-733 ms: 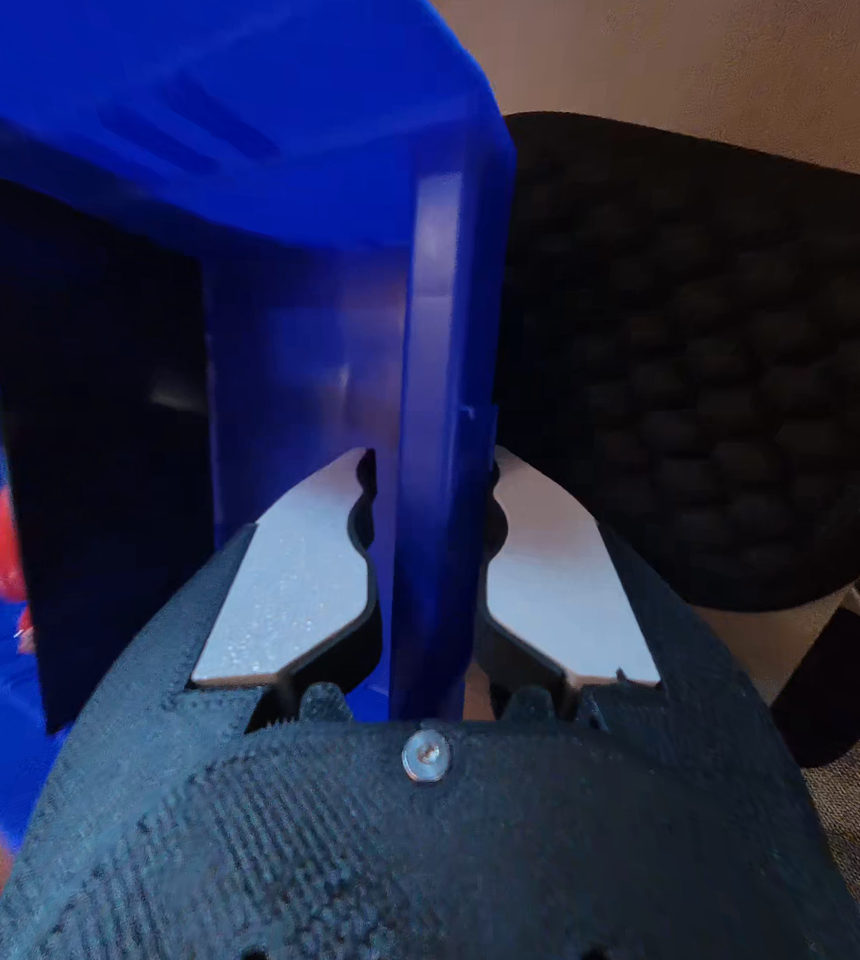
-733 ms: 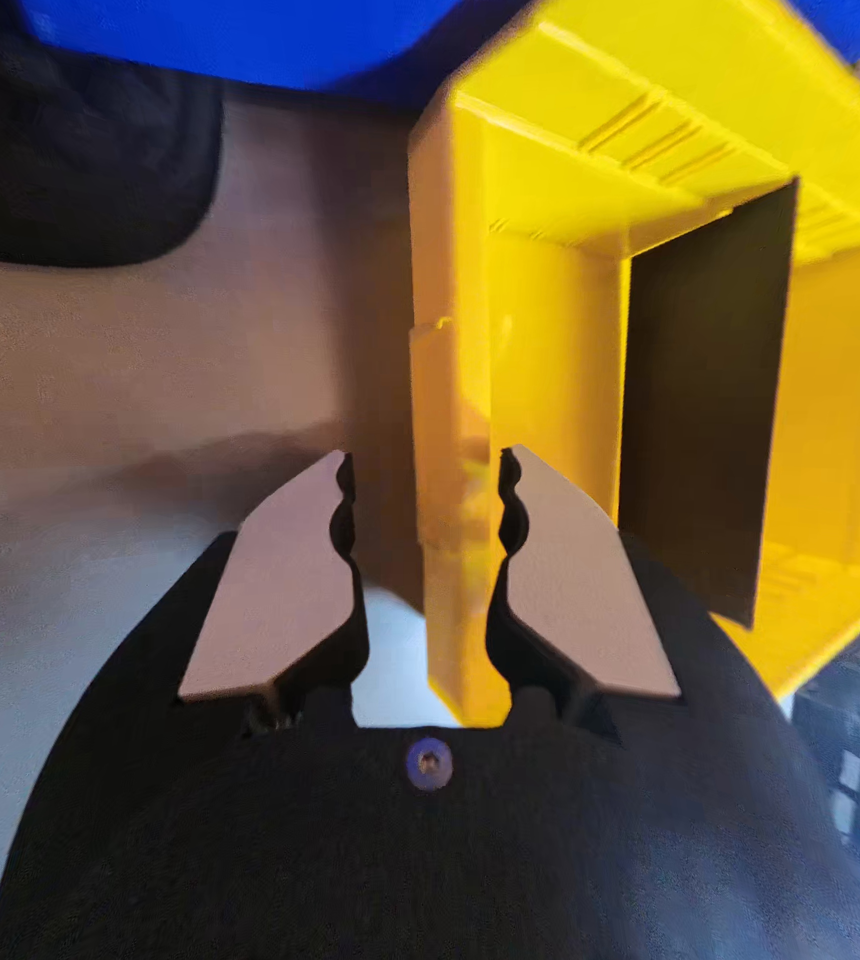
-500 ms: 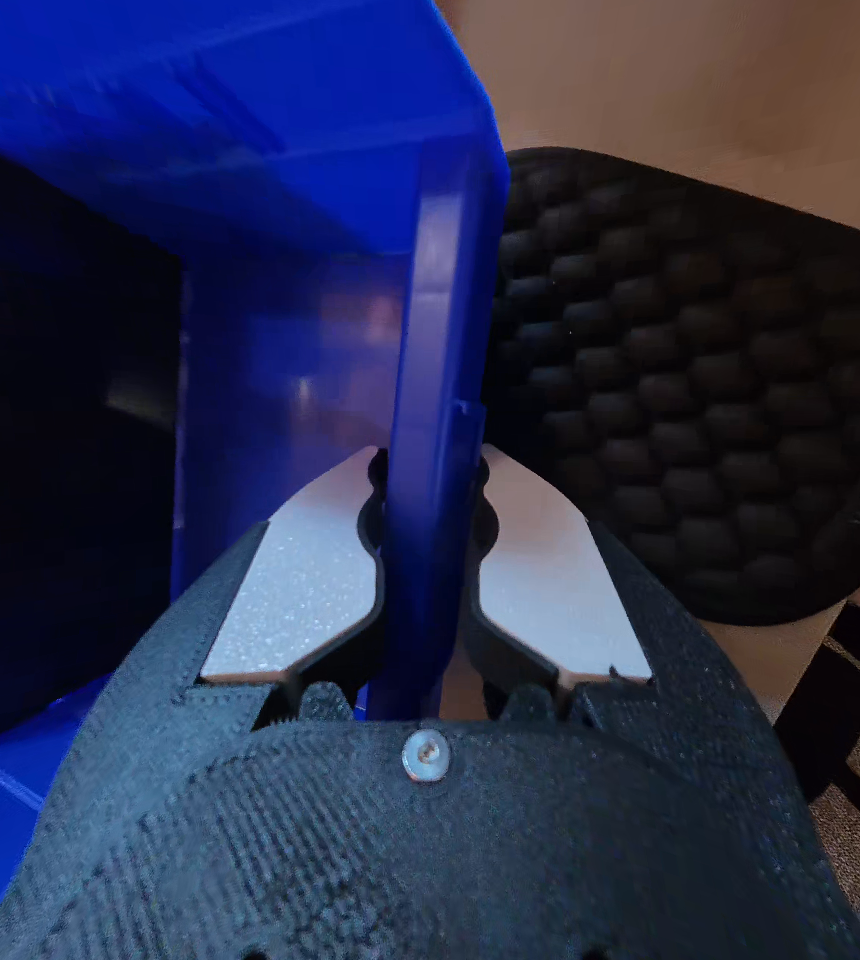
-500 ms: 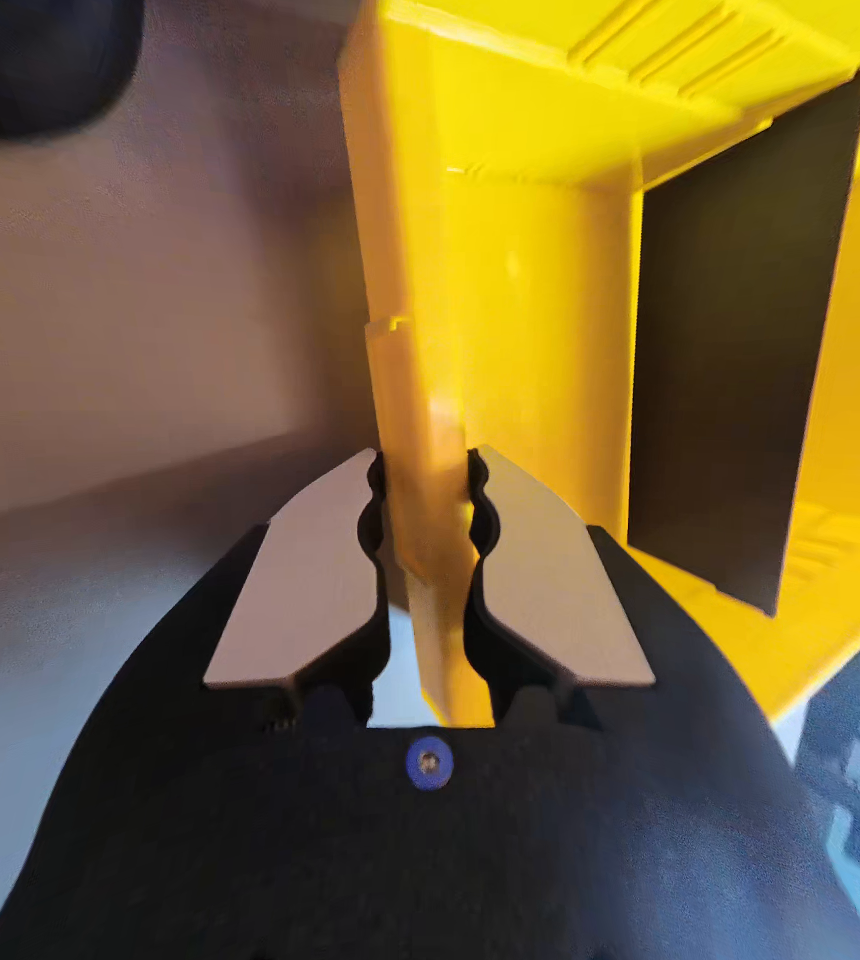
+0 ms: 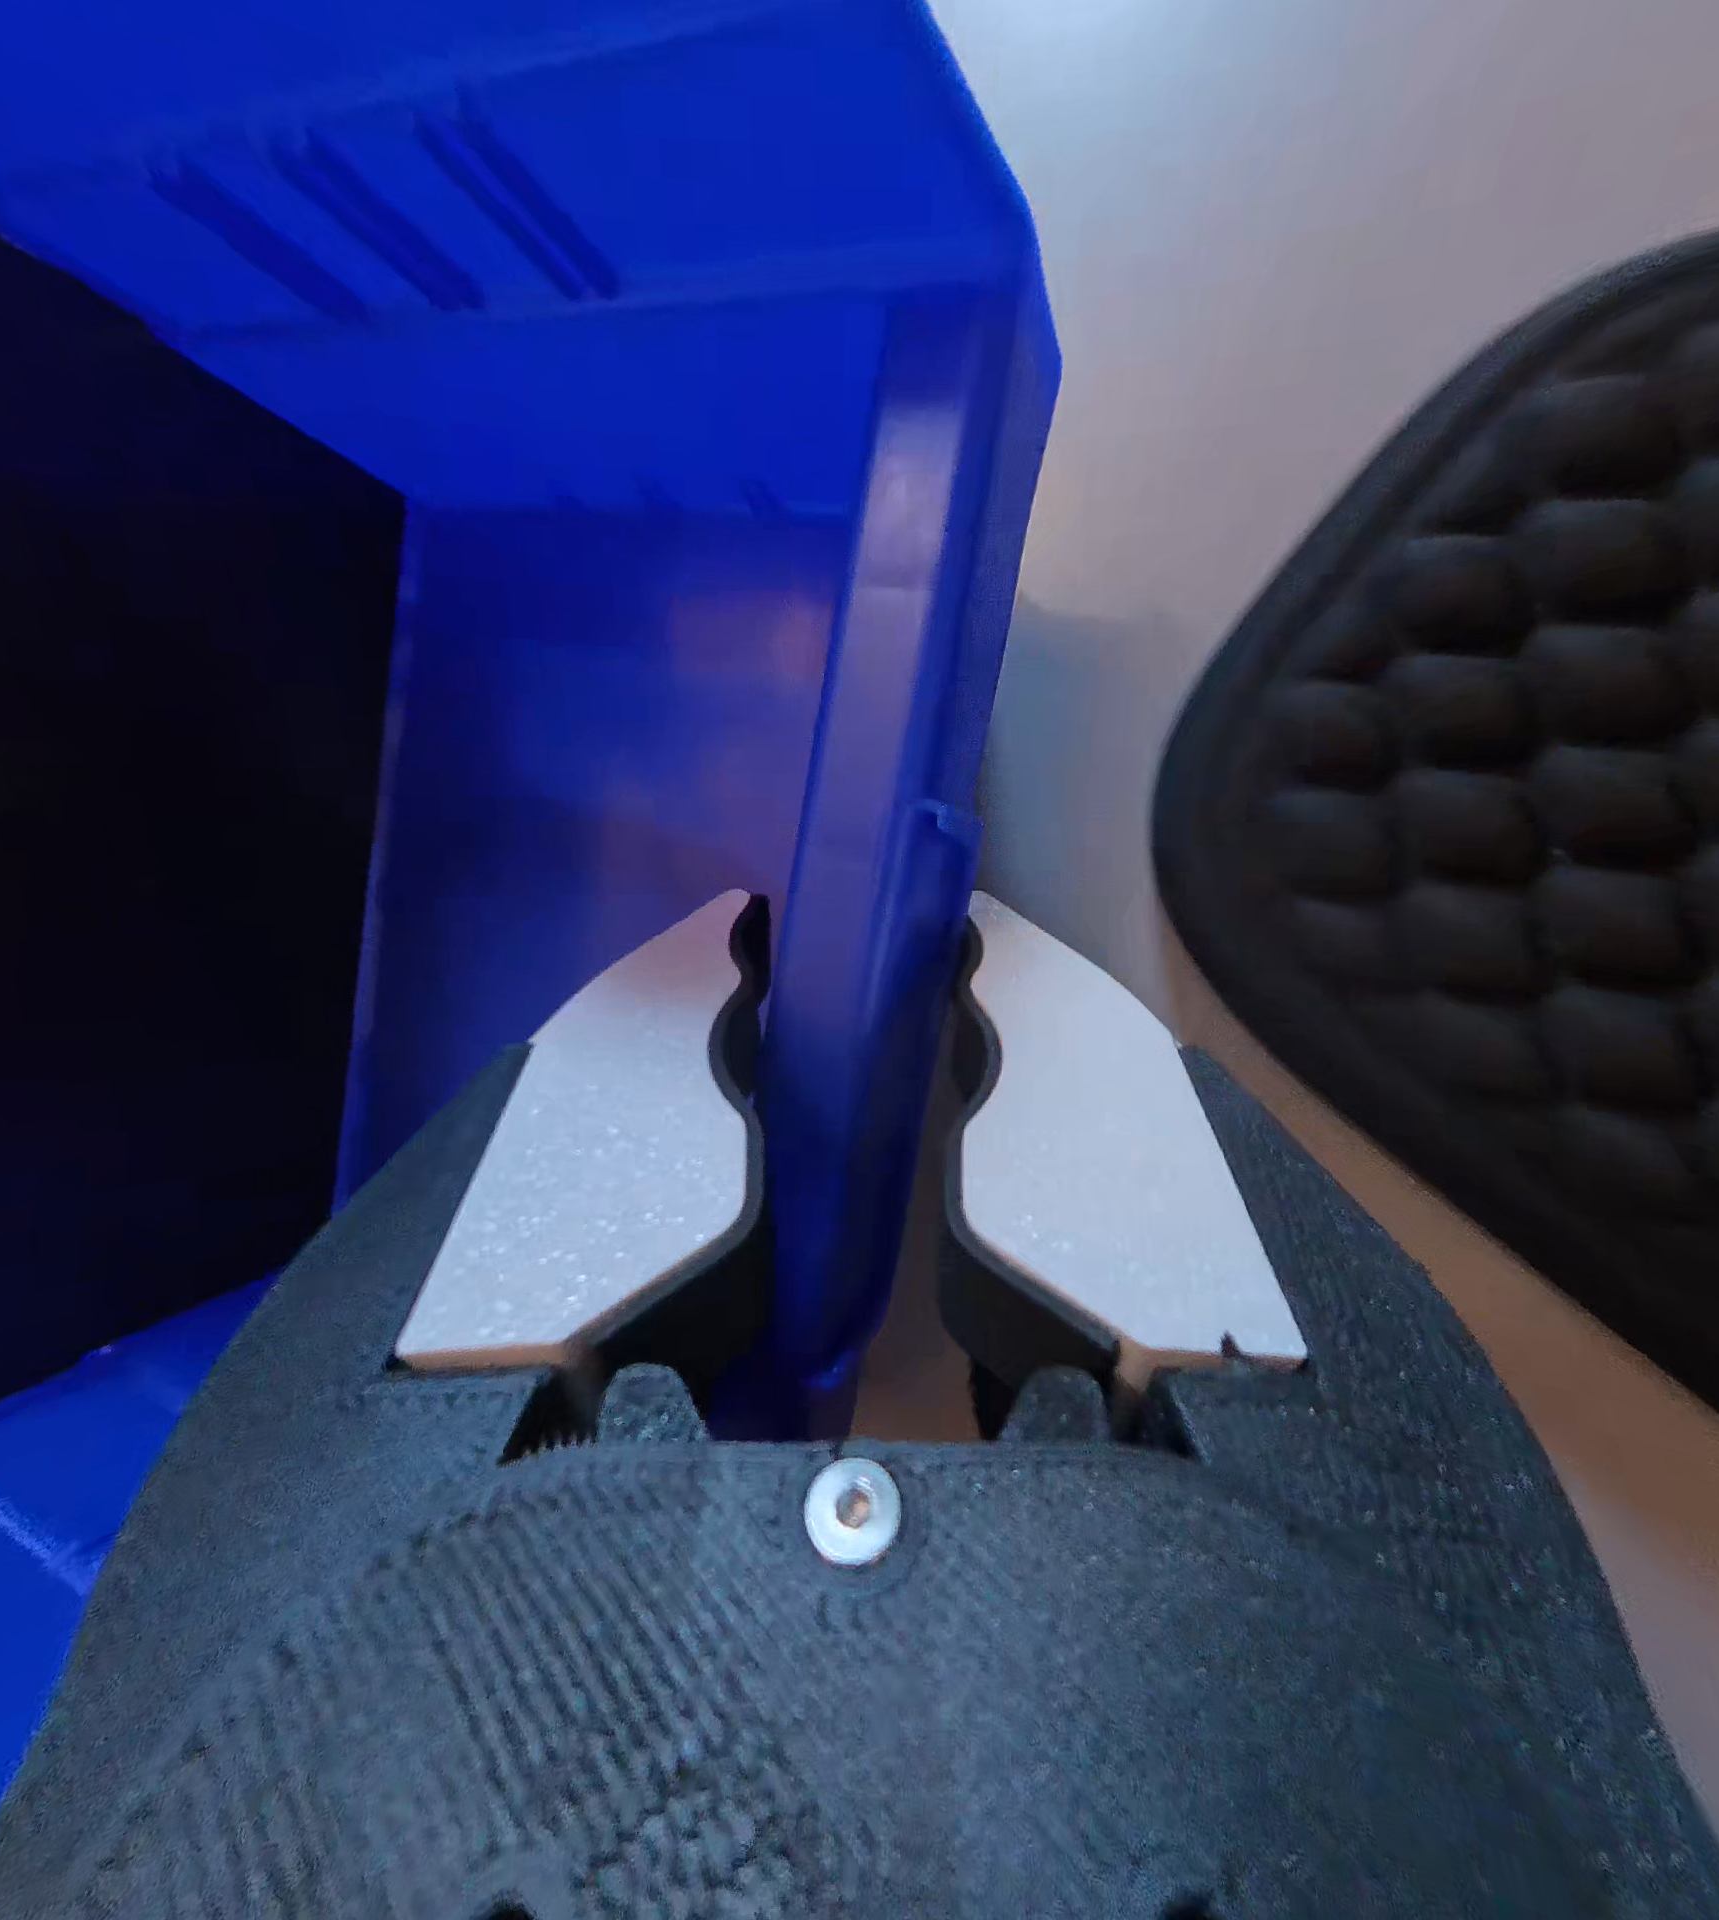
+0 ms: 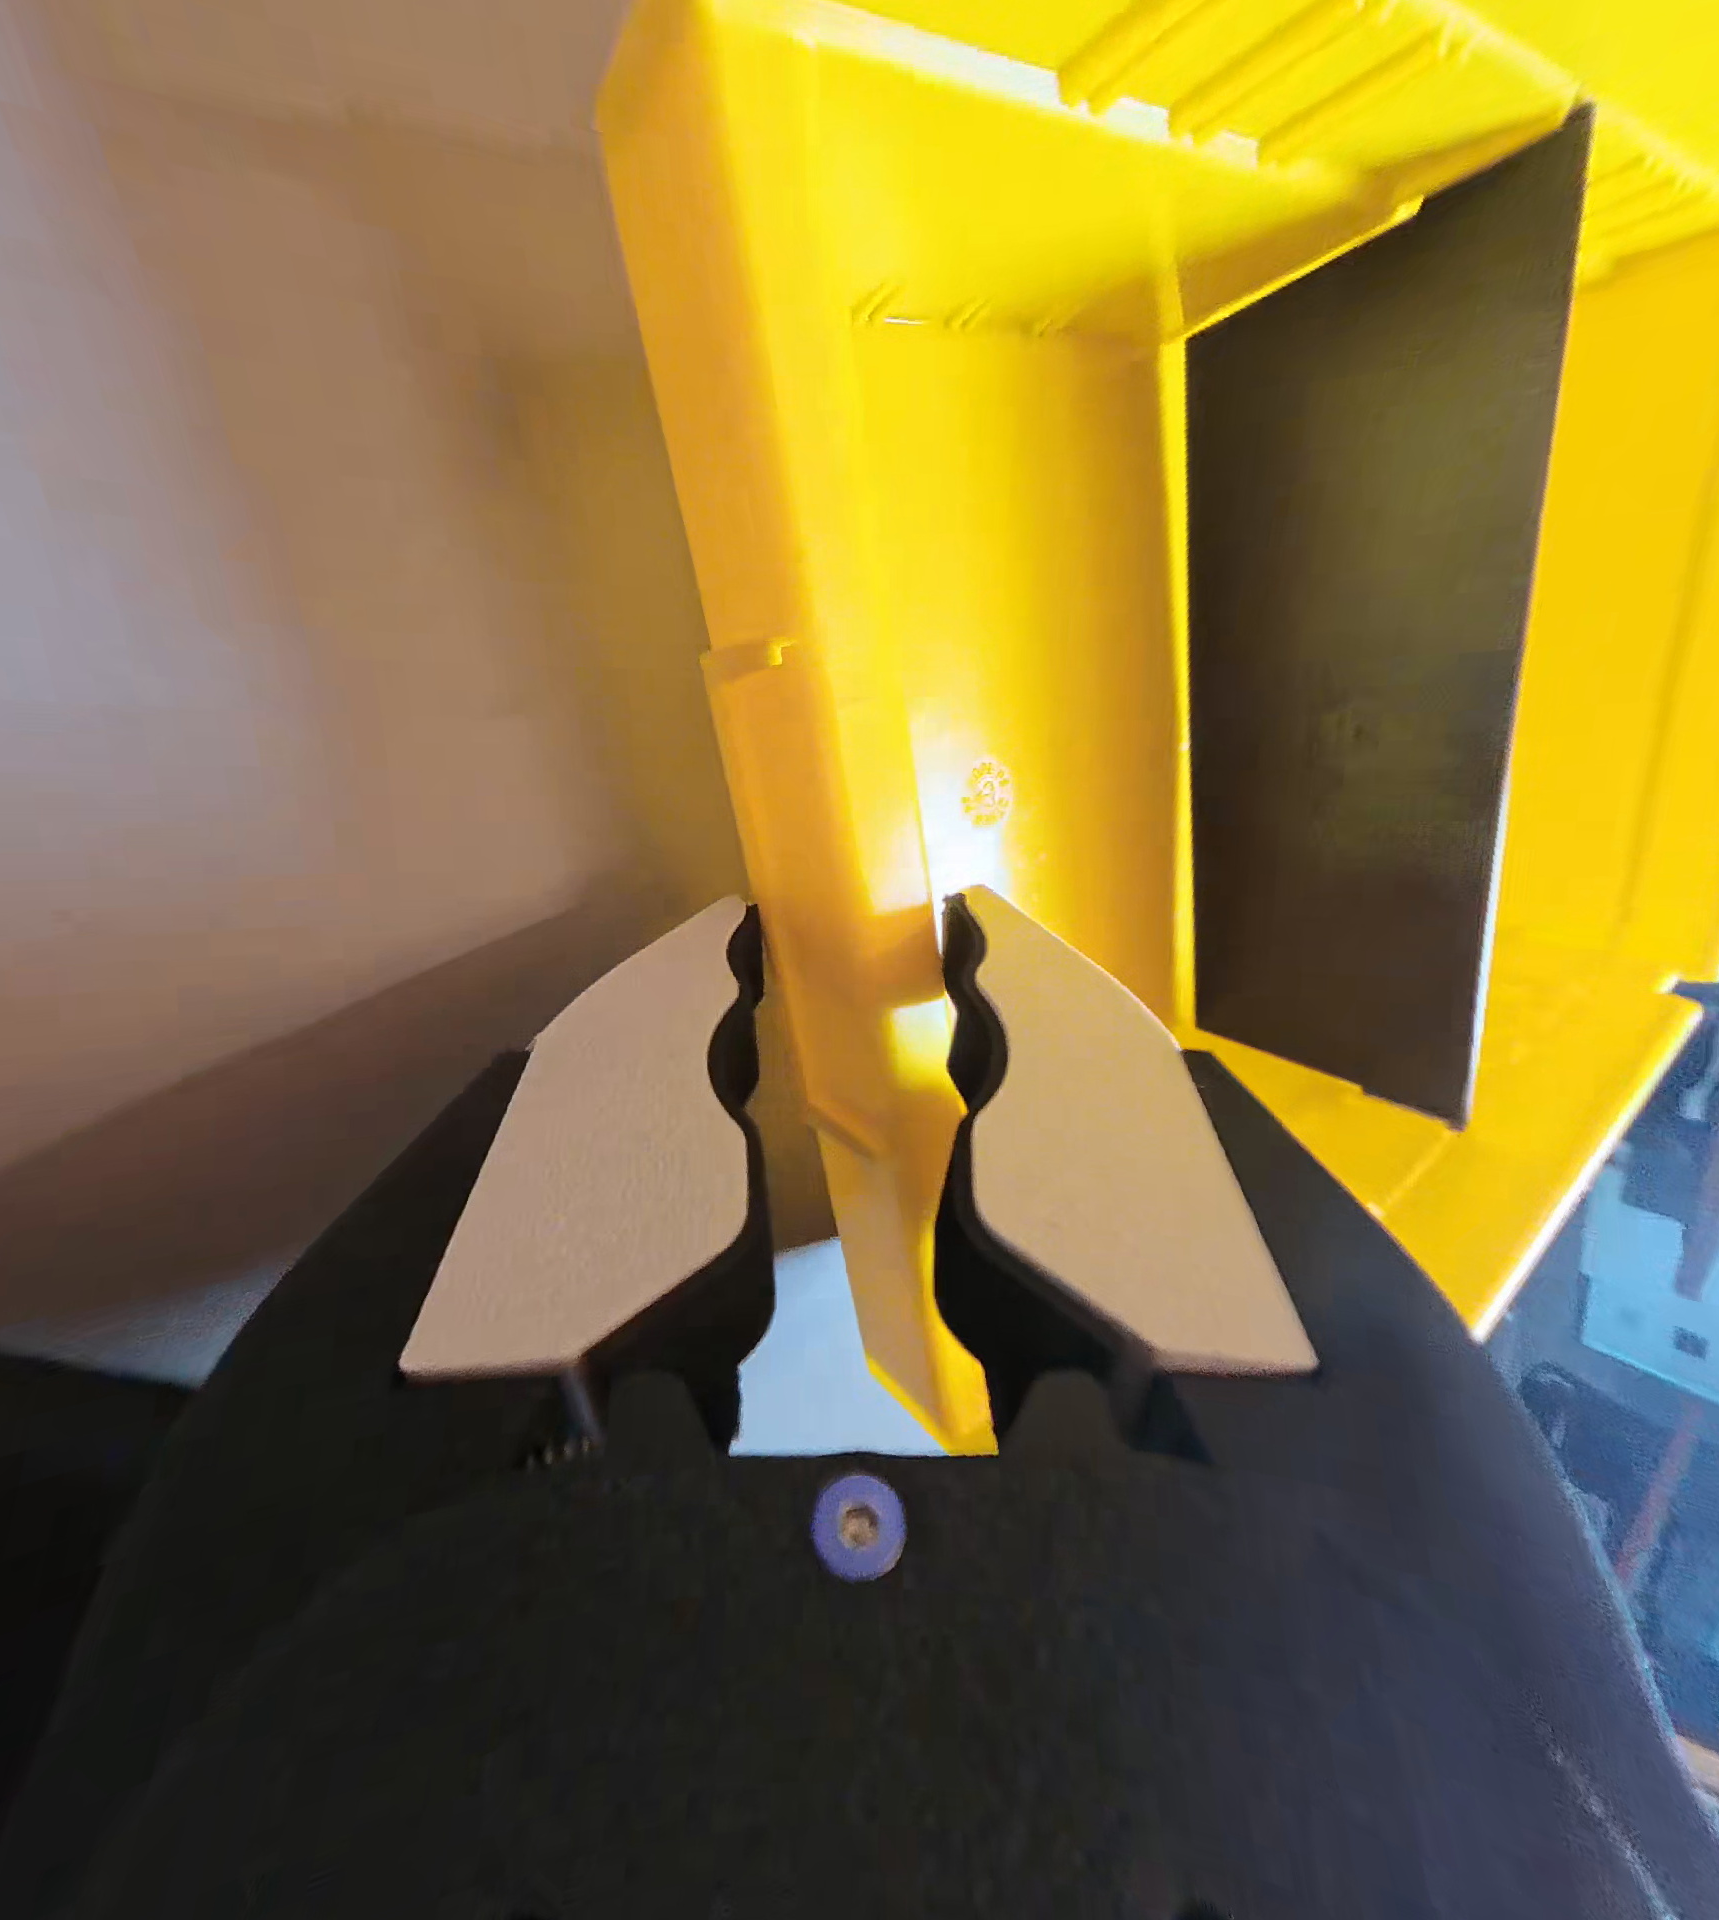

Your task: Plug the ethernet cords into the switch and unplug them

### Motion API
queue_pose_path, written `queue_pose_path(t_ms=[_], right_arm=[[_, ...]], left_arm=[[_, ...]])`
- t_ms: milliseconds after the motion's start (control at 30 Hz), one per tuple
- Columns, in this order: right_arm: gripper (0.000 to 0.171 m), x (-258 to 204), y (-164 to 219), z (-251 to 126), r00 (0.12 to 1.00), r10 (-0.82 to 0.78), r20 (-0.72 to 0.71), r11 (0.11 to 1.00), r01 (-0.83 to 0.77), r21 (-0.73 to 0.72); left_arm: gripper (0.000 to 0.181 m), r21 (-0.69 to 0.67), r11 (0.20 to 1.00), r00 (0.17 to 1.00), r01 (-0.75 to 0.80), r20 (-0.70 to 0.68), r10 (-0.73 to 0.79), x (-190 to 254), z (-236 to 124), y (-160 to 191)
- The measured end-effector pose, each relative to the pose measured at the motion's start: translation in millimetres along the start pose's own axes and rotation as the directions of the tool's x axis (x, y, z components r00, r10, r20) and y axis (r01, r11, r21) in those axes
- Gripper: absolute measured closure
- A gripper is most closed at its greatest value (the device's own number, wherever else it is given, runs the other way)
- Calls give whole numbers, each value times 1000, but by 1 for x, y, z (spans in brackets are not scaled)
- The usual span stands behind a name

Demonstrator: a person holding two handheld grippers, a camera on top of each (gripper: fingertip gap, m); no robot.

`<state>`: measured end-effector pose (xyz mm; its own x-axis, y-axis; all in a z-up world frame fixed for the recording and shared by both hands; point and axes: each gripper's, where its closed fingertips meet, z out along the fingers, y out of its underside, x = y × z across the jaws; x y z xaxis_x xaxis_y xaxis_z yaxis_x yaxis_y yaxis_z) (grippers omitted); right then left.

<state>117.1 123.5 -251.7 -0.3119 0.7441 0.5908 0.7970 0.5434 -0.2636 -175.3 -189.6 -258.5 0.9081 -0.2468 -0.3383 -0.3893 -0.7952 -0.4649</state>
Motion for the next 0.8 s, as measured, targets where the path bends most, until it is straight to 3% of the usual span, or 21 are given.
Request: queue_pose_path(t_ms=[233, 333, 400, 467, 533, 633, 800], right_arm=[[136, 55, 29, 28, 982, 128, -136, 990, -135, -40], [135, 65, 27, 13, 960, 204, -193, 976, -216, -43], [133, 68, 10, -10, 943, 258, -209, 966, -254, 48], [133, 67, -17, -32, 931, 328, -158, 934, -295, 199], [133, 67, -39, -44, 917, 389, -92, 883, -343, 320], [134, 69, -65, -48, 888, 459, -17, 794, -401, 458], [137, 56, -82, -39, 893, 451, 9, 735, -377, 564]], left_arm=[[146, -12, 999, 992, 52, 113, -51, -43, 32, -10], [137, 16, 998, 977, 63, 202, -65, -59, 30, -13], [141, 187, 978, 977, 97, 172, -130, -58, 7, -34], [145, 384, 909, 969, 162, 115, -221, -66, -28, -58], [143, 472, 856, 950, 210, 109, -294, -90, -52, -66], [138, 395, 899, 944, 188, 181, -277, -128, -44, -58], [134, 110, 994, 965, 25, 256, -53, -170, 2, -45]])
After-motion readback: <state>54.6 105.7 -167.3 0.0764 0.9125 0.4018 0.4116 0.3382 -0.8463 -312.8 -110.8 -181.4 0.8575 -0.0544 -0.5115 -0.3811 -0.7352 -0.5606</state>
